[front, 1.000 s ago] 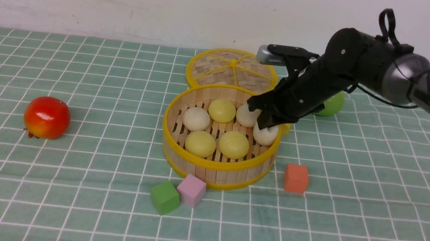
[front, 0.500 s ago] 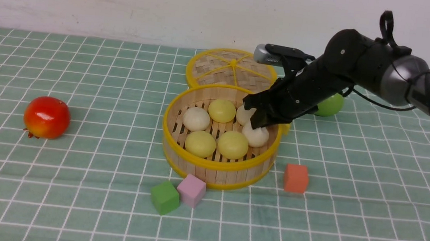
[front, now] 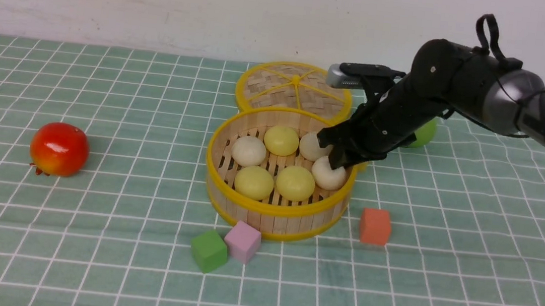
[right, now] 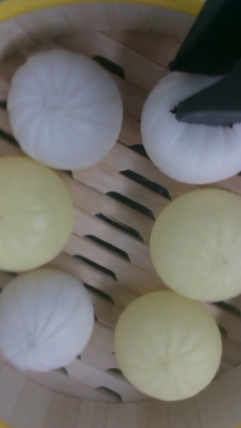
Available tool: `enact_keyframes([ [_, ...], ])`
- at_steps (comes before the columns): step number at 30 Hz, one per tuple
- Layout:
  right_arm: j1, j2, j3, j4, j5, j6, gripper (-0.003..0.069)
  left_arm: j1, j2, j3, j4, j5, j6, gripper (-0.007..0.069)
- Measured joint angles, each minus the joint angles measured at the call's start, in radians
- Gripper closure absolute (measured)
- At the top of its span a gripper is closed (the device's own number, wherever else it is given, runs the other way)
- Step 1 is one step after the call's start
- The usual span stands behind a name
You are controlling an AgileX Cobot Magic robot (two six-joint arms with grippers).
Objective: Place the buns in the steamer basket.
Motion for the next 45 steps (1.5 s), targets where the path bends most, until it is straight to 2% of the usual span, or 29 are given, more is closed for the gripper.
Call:
enact_keyframes([
  [1, 0.001, -0.008, 0.000, -0.001, 0.002, 0.002, 0.0435, 0.000, 0.000, 0.000, 0.000, 0.000, 0.000, 0.0386],
  [2, 0.001, -0.023, 0.000, -0.006, 0.008, 0.003, 0.0377, 0.000, 0.000, 0.000, 0.000, 0.000, 0.000, 0.0386],
  [6, 0.000, -0.074, 0.000, -0.010, 0.040, 0.003, 0.0297, 0.000, 0.000, 0.000, 0.000, 0.000, 0.000, 0.0386],
  [9, 0.000, -0.134, 0.000, -0.012, 0.081, 0.003, 0.0278, 0.000, 0.000, 0.000, 0.000, 0.000, 0.000, 0.0386],
  [13, 0.000, -0.215, 0.000, -0.031, 0.137, 0.003, 0.0289, 0.000, 0.000, 0.000, 0.000, 0.000, 0.000, 0.0386],
  [15, 0.000, -0.266, 0.000, -0.033, 0.170, 0.003, 0.0318, 0.000, 0.000, 0.000, 0.000, 0.000, 0.000, 0.0386],
  [18, 0.000, -0.327, 0.002, -0.033, 0.222, 0.003, 0.0406, 0.000, 0.000, 0.000, 0.000, 0.000, 0.000, 0.0386],
  [20, 0.000, -0.348, 0.007, -0.033, 0.229, 0.003, 0.0431, 0.000, 0.000, 0.000, 0.000, 0.000, 0.000, 0.0386],
  [21, 0.000, -0.381, 0.031, -0.033, 0.235, 0.003, 0.0485, 0.000, 0.000, 0.000, 0.000, 0.000, 0.000, 0.0386],
  [24, 0.000, -0.475, 0.120, -0.034, 0.228, 0.003, 0.0576, 0.000, 0.000, 0.000, 0.000, 0.000, 0.000, 0.0386],
  [26, 0.000, -0.523, 0.175, -0.037, 0.207, 0.003, 0.0613, 0.000, 0.000, 0.000, 0.000, 0.000, 0.000, 0.0386],
  [28, 0.000, -0.651, 0.339, -0.066, 0.139, 0.003, 0.0673, 0.000, 0.000, 0.000, 0.000, 0.000, 0.000, 0.0386],
  [31, 0.000, -0.756, 0.479, -0.088, 0.064, 0.003, 0.0679, 0.000, 0.000, 0.000, 0.000, 0.000, 0.000, 0.0386],
  [32, 0.000, -0.844, 0.609, -0.104, -0.010, 0.003, 0.0679, 0.000, 0.000, 0.000, 0.000, 0.000, 0.000, 0.0386],
  [33, 0.000, -0.855, 0.609, -0.104, -0.018, 0.003, 0.0679, 0.000, 0.000, 0.000, 0.000, 0.000, 0.000, 0.0386],
  [35, 0.000, -1.012, 0.820, -0.109, -0.129, 0.003, 0.0679, 0.000, 0.000, 0.000, 0.000, 0.000, 0.000, 0.0386],
  [45, 0.000, -1.553, 1.303, -0.111, -0.388, 0.010, 0.0679, 0.000, 0.000, 0.000, 0.000, 0.000, 0.000, 0.0386],
])
